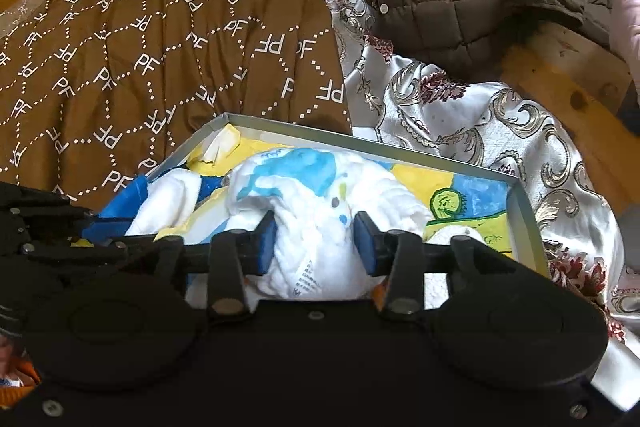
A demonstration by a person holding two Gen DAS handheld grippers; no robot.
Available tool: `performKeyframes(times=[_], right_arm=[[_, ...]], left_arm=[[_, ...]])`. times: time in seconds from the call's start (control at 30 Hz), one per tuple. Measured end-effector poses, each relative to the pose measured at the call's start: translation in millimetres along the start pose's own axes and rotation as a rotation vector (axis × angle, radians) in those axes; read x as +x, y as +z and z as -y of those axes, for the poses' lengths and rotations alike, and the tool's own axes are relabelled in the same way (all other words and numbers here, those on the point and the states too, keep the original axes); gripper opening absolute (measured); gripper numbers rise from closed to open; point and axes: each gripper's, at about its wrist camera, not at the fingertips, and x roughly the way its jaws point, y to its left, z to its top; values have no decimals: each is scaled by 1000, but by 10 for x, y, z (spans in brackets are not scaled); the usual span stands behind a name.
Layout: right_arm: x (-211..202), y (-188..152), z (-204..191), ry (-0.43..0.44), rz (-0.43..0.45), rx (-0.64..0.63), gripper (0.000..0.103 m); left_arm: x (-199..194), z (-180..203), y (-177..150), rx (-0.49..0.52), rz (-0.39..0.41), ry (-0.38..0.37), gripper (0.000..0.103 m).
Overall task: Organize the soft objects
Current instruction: 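Lower the held cloths into the tray and open both grippers, then withdraw both grippers from the tray back toward the pile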
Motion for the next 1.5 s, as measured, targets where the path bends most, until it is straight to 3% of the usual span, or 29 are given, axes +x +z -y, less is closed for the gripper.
performKeyframes(times=[0.43, 0.63, 0.87, 0.93, 1.2, 1.5], right_arm=[[-329, 38, 70, -17, 26, 3, 60], [-605, 85, 133, -27, 67, 16, 77], [-1061, 76, 214, -46, 106, 35, 86], [-1228, 44, 220, -55, 112, 37, 94], [-1947, -57, 169, -61, 169, 19, 102], [-2789, -119, 97, -69, 266, -3, 102]], left_arm=[[-247, 43, 57, 30, 20, 48, 35], [-468, 58, 113, 33, 53, 66, 49], [-848, 31, 119, -30, 107, 82, 64], [-964, 40, 112, -39, 127, 87, 67], [-1438, 183, 119, -20, 180, 81, 78], [-2016, 375, 19, 6, 227, 50, 91]])
